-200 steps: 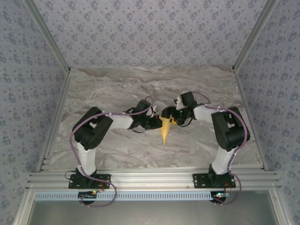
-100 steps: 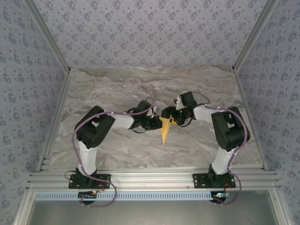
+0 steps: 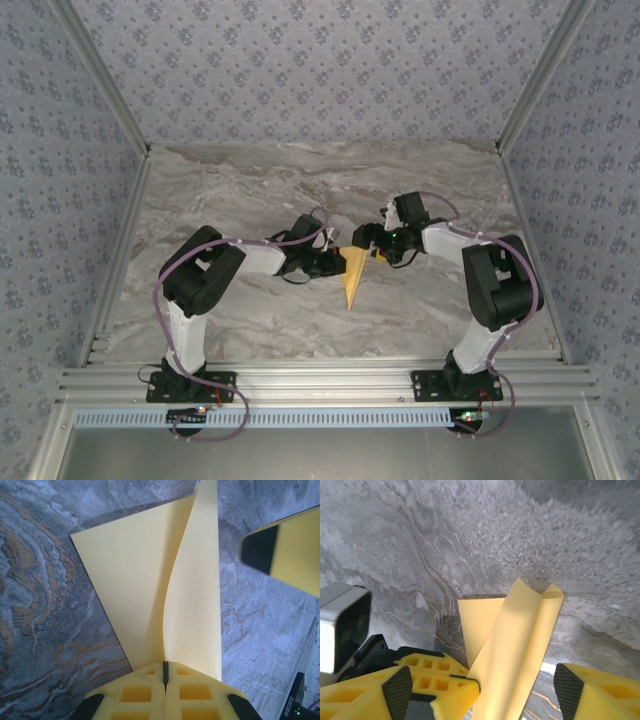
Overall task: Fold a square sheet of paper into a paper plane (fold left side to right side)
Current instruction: Fold the wing for the fifth time at the center of the table.
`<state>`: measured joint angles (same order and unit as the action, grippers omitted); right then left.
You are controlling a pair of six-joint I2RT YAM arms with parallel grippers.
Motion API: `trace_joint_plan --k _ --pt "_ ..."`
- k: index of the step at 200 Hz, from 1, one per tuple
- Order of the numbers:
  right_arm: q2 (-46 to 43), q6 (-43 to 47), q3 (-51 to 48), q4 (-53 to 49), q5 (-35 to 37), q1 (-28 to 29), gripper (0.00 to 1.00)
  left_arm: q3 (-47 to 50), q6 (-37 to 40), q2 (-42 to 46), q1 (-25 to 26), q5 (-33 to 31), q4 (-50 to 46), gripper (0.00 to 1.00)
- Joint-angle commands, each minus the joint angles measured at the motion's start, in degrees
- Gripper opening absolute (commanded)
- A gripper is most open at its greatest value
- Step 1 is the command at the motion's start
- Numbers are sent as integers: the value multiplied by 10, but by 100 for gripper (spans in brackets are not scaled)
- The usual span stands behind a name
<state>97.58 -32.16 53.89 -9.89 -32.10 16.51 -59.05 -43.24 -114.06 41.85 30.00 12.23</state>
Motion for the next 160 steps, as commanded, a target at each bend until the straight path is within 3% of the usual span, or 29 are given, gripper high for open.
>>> trace_joint_plan --k 1,25,34,52,160 --pt "-34 9 -9 -13 -3 0 70 14 -1 -25 -2 -23 -18 0" --pt "-35 -5 -19 8 -33 10 40 13 -1 -26 -2 -24 -17 0" --pt "-30 -5 -15 6 -33 15 34 13 -1 -27 -2 -24 -17 0" --pt "-17 -3 -9 2 -26 24 14 13 -2 -27 -1 -27 -19 0" --pt "44 10 -9 -10 10 44 5 9 -1 -28 -2 -44 -41 0"
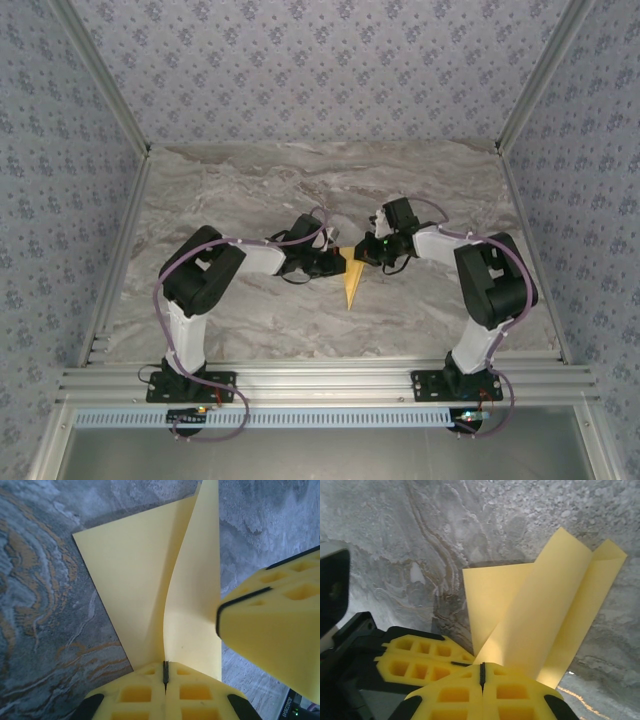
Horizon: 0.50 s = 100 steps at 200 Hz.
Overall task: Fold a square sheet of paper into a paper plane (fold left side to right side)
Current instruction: Fold the wing for the fifth time at the center of the table.
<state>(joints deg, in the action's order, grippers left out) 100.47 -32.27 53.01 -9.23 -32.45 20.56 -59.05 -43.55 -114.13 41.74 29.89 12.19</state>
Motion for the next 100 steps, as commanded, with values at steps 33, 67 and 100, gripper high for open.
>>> trace_joint_plan --k 33,67,100 --pt "22 16 -4 -17 21 3 5 8 2 -31 -1 -45 -45 0" --pt "26 18 -10 -16 30 3 5 7 1 -34 -1 -45 -44 0" --pt "33 19 -11 -20 36 3 5 8 -1 -38 -1 -48 -44 0"
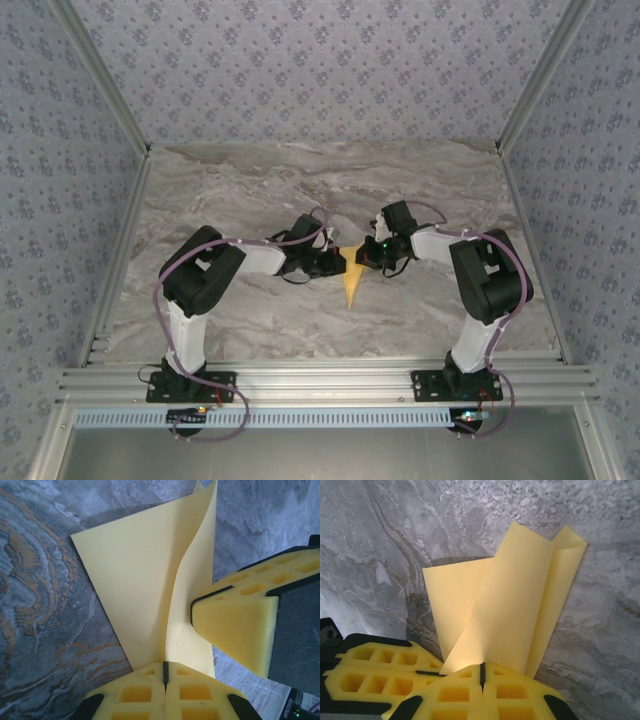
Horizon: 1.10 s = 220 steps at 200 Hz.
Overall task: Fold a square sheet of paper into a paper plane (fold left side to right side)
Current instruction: Fold the wing for the fifth time at the center of the table.
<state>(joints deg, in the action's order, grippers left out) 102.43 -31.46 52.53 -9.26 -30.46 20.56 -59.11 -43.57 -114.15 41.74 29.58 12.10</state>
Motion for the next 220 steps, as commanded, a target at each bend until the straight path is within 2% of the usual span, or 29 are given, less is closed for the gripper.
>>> trace_joint_plan --k 1,88,124,154,190,220 --pt "14 11 -6 -20 16 3 5 8 -1 -38 -1 -44 -43 0" --pt "26 18 -30 -67 57 2 4 17 -6 -4 -1 -44 -39 0" --pt "28 20 -48 -66 72 2 4 18 0 48 -1 -69 -71 13" --pt "31 17 -57 -55 69 2 3 40 -1 115 1 -89 -83 31" --pt "29 18 -57 -52 65 3 3 47 -3 166 36 -79 -100 31" --pt "29 19 -58 -51 63 3 3 46 -38 164 67 -44 -61 28"
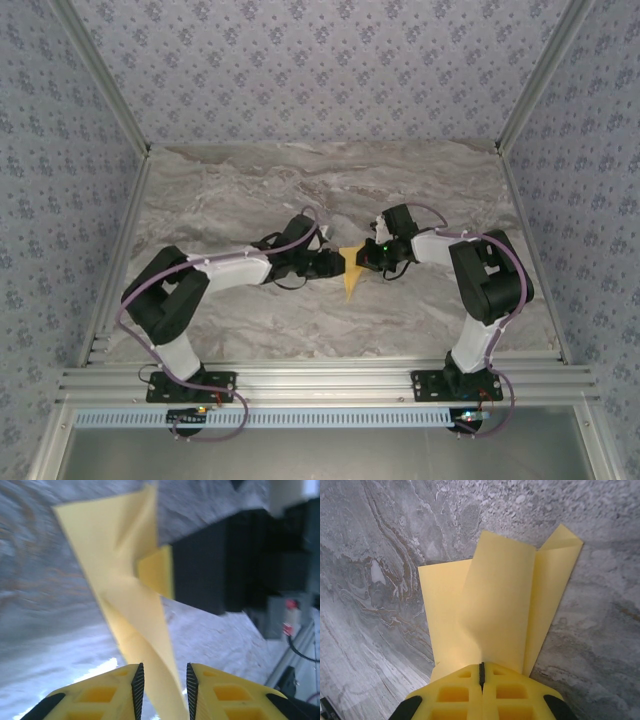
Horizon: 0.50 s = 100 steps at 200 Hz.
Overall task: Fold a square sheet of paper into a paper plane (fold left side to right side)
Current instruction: Fold the wing for the fifth time at the center of the table.
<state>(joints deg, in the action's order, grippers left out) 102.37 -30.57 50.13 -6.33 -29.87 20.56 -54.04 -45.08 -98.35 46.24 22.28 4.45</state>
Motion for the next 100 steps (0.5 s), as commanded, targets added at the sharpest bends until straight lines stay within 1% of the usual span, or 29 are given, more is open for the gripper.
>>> trace_joint_plan --k 1,20,53,100 --pt "29 10 -34 -80 57 3 3 -5 -24 6 23 30 17 28" --pt "29 11 -34 -79 55 3 3 -11 -34 -2 36 33 29 25" --pt "30 11 -34 -79 54 4 3 -24 -39 -26 44 40 37 18" --pt "31 13 -32 -81 53 4 3 -26 -42 -57 49 40 39 17"
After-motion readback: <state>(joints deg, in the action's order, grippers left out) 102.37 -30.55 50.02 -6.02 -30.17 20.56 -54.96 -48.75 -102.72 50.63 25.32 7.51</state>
